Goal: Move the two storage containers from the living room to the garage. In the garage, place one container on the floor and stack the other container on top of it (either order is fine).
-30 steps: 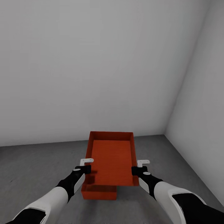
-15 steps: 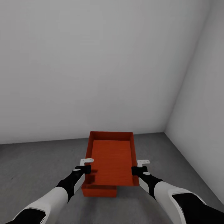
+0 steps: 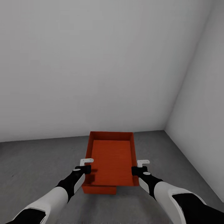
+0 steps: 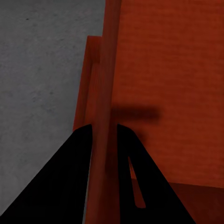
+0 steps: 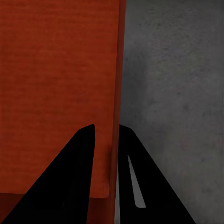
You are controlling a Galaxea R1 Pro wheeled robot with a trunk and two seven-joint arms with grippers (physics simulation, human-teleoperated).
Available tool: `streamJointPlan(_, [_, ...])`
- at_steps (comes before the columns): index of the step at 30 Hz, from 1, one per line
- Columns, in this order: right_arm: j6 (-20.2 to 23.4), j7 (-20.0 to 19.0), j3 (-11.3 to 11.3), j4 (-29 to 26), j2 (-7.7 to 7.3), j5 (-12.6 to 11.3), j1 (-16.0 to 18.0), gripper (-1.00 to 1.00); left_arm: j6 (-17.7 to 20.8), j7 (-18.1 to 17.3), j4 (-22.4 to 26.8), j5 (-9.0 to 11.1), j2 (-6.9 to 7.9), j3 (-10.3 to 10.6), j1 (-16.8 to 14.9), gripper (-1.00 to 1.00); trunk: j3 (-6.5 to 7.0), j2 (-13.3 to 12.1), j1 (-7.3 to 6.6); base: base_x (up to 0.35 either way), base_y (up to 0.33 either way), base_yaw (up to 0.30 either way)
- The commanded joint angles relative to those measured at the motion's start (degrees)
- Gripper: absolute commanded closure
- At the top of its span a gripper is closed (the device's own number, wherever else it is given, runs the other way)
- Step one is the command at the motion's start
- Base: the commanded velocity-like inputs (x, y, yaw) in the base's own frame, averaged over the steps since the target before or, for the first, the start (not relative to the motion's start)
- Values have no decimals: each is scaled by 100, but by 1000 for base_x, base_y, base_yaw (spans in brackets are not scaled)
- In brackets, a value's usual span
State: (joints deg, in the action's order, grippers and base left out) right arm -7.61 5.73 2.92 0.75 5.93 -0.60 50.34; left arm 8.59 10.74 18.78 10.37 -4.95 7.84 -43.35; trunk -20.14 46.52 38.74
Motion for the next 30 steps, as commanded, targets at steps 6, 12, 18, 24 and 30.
streamJointPlan(6, [-30,297,-169,17,-242,-89,2,100,-393,368,30,-80,11,-222,-8,100,-63,6,1,0,0,0])
streamJointPlan(12, [-30,297,-169,21,-242,-89,3,100,-393,368,30,-79,11,-223,-8,100,-120,6,1,0,0,0])
streamJointPlan(18, [-30,303,-169,21,-242,-89,2,100,-393,368,30,-79,11,-222,-8,100,-176,6,1,0,0,0])
streamJointPlan(24, [-36,306,-169,34,-242,-89,3,100,-393,368,30,-80,11,-222,-10,100,-232,6,1,0,0,0])
streamJointPlan(30, [-36,306,-169,39,-242,-89,2,100,-393,368,30,-79,11,-222,-10,100,-288,6,1,0,0,0])
